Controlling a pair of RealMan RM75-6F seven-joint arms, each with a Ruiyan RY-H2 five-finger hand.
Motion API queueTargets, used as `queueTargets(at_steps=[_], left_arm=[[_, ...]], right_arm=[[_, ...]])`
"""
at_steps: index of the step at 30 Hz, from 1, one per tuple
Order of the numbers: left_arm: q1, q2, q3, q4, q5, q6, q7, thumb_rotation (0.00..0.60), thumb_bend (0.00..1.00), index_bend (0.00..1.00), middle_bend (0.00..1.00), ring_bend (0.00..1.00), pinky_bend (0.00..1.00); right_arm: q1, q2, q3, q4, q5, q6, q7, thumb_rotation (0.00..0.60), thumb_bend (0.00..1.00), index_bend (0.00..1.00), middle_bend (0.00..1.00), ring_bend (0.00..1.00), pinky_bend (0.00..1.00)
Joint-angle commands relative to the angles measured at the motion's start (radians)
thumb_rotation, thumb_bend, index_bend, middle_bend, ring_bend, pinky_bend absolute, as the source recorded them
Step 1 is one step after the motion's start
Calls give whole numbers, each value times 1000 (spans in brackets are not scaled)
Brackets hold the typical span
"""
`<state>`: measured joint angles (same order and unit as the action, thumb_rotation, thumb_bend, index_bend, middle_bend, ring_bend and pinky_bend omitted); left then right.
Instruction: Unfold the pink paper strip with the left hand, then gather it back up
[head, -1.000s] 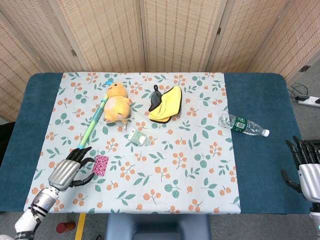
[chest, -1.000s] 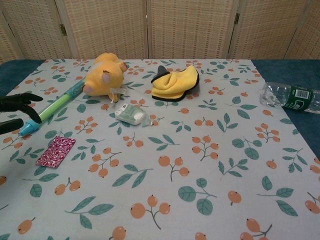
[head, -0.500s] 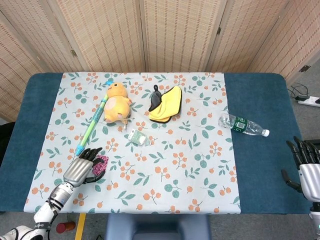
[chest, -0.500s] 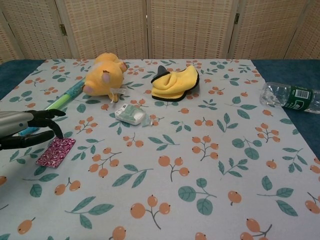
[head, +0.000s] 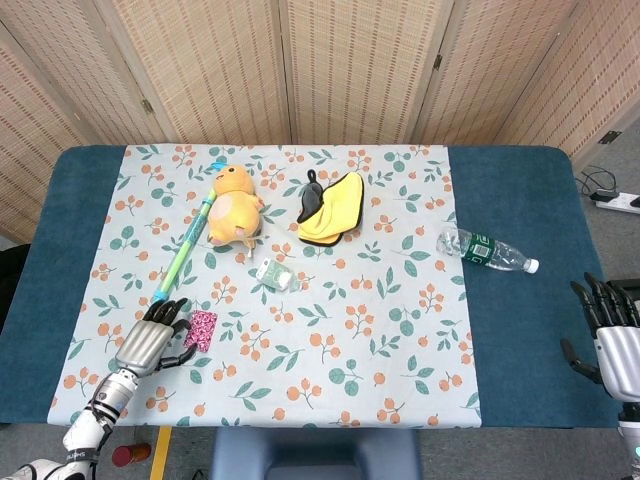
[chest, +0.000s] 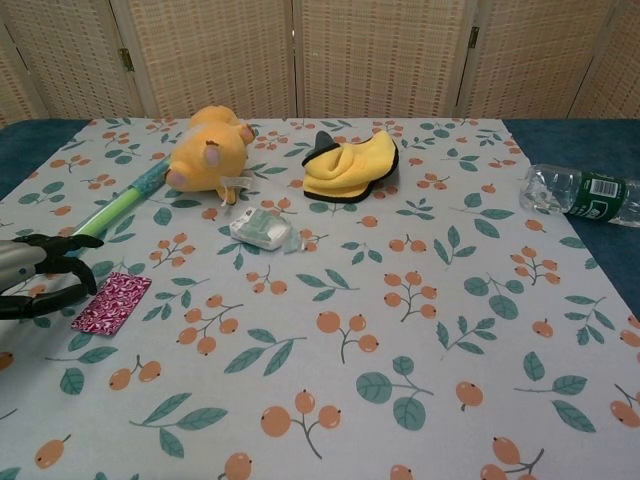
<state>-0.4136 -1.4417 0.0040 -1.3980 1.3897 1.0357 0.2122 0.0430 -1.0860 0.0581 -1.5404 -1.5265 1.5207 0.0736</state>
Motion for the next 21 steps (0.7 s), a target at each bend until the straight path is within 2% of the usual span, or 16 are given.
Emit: queueTargets(at_steps=[1,21], left_arm=[[2,-4,2,3,2,6,-9,23,365,330,0,0,0],[-4,-55,7,35,-12,7,56,24,366,331,0,0,0]], right_arm=[[0,0,0,0,0,1,1,600,397,0,0,0,0],[-5,6,-3,-1,6,-4,10,600,398,0,0,0,0]])
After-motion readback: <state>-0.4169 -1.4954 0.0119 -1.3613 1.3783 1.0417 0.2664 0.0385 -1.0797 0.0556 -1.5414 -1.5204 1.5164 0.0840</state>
